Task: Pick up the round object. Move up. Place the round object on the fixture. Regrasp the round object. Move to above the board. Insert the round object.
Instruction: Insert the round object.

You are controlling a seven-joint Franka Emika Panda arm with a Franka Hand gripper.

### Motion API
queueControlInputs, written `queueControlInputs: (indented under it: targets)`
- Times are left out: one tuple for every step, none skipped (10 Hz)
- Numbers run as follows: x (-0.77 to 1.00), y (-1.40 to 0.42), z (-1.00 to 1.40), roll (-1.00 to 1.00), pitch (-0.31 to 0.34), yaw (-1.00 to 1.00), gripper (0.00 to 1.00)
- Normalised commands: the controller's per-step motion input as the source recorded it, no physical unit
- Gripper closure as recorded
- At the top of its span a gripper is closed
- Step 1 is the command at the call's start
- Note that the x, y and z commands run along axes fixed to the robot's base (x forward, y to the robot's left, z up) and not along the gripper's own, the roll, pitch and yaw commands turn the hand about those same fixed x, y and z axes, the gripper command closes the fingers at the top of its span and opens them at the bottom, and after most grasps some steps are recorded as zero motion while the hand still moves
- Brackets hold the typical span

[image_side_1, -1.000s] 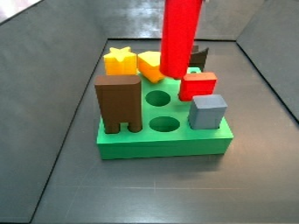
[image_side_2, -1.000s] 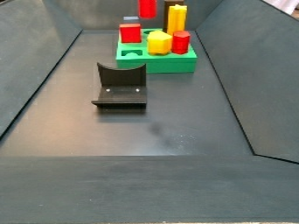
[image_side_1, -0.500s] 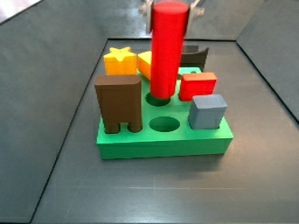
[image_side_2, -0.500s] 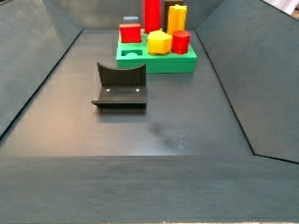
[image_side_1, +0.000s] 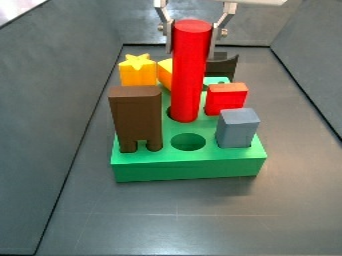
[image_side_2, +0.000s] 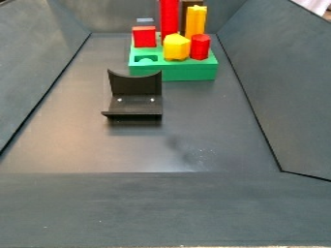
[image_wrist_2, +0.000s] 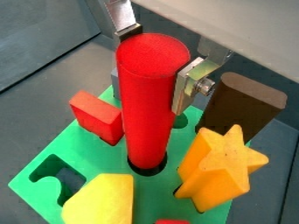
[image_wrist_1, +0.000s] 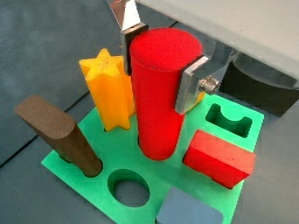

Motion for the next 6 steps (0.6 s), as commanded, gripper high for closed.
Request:
queueControlInputs:
  targets:
    - [-0.23, 0.14, -0.26, -0.02, -0.01, -0.09, 1.0]
    - [-0.22, 0.12, -0.23, 0.0, -0.014, -0.08, 1.0]
    - [-0.13, 0.05, -0.26, 0.0, -0.014, -0.05, 1.0]
    - [0.0, 0.0, -0.41, 0.0, -0.021, -0.03, 1.0]
    - [0.01, 0.0, -0.47, 0.0, -0.023, -0.02, 1.0]
    - [0.02, -0.02, -0.47, 0.0, -0.013, -0.04, 1.0]
